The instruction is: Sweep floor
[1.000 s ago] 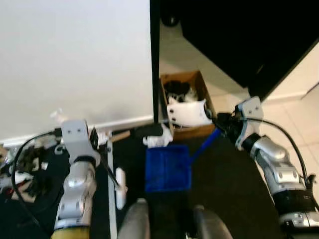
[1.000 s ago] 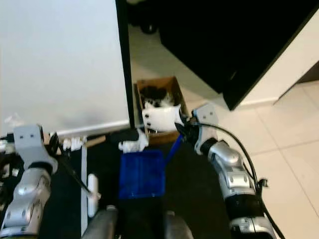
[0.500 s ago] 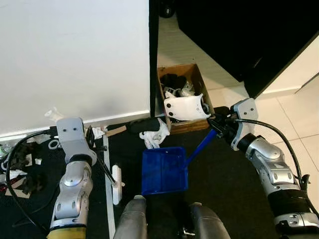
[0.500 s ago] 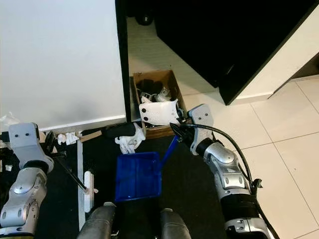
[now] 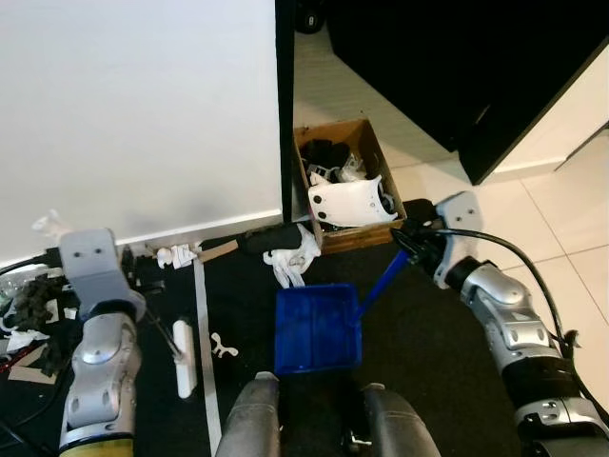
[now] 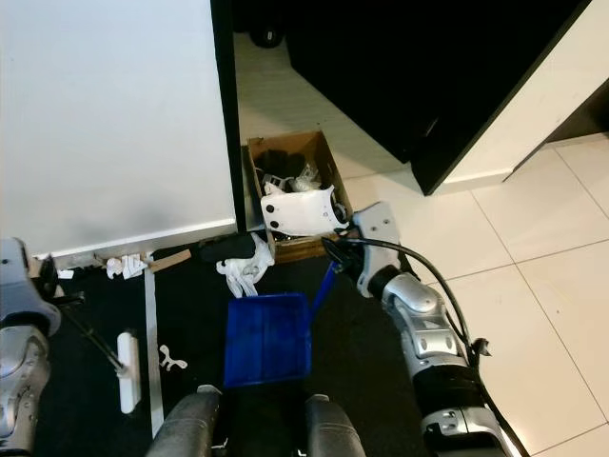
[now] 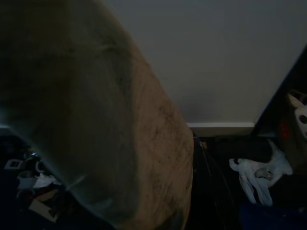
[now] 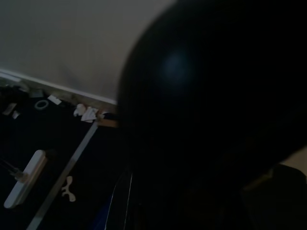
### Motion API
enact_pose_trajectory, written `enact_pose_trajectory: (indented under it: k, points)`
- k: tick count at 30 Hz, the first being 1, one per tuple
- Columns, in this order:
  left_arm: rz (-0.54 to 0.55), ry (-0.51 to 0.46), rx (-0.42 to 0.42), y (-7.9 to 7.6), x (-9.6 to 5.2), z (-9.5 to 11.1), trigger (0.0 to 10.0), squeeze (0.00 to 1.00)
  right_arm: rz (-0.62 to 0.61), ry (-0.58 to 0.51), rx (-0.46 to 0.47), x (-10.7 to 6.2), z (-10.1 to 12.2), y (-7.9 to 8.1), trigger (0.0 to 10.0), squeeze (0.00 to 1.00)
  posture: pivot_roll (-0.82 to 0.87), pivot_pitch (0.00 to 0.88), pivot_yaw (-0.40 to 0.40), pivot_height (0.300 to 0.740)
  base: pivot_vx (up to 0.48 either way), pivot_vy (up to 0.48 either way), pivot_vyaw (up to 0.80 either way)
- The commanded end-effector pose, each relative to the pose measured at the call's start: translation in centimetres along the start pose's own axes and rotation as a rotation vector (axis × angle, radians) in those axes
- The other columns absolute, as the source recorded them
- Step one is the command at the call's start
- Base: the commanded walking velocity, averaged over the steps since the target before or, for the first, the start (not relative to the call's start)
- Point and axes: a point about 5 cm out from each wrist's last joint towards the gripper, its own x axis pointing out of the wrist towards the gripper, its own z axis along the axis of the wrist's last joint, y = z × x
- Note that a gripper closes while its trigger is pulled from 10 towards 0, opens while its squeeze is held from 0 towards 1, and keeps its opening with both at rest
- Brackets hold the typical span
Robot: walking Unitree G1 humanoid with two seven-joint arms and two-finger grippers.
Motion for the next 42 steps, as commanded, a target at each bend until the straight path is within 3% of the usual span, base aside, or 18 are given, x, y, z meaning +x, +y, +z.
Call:
enact_pose_trajectory:
  k: [1, 6, 13, 25, 33, 38, 42]
  points:
    - [0.023, 0.005, -0.004, 1.0, -0.1, -0.2, 10.0, 0.00, 0.018, -0.017, -0.019, 0.4, 0.3, 0.2, 10.0, 0.00, 0.08, 0.247, -0.023, 0.740, 0.000, 0.000, 0.00]
    - [0.056, 0.022, -0.003, 2.1, -0.4, -0.8, 10.0, 0.00, 0.016, -0.020, -0.052, 1.3, 0.7, 0.0, 10.0, 0.00, 0.08, 0.250, -0.028, 0.740, 0.000, 0.000, 0.00]
    - [0.097, 0.037, -0.017, 3.4, -0.9, -1.5, 10.0, 0.00, -0.003, -0.025, -0.057, 1.3, 0.7, -0.3, 10.0, 0.00, 0.08, 0.253, -0.035, 0.740, 0.000, 0.000, 0.00]
    - [0.186, 0.076, -0.135, 5.1, -1.7, -3.3, 10.0, 0.00, 0.002, -0.024, -0.053, 1.2, 0.2, -0.1, 10.0, 0.00, 0.07, 0.260, -0.044, 0.740, 0.000, 0.000, 0.00]
    - [0.279, 0.092, -0.283, 7.8, -2.6, -4.5, 10.0, 0.00, -0.001, -0.020, -0.063, 1.0, 0.3, -0.7, 10.0, 0.00, 0.06, 0.260, -0.066, 0.740, 0.000, 0.000, 0.00]
    - [0.294, 0.095, -0.300, 8.3, -2.9, -4.8, 10.0, 0.00, 0.002, -0.018, -0.066, 1.0, 0.4, -0.8, 10.0, 0.00, 0.06, 0.259, -0.070, 0.740, 0.000, 0.000, 0.00]
    - [0.344, 0.106, -0.249, 9.0, -3.4, -5.3, 10.0, 0.00, 0.004, -0.019, -0.068, 1.1, 0.4, -0.9, 10.0, 0.00, 0.06, 0.255, -0.069, 0.740, 0.000, 0.000, 0.00]
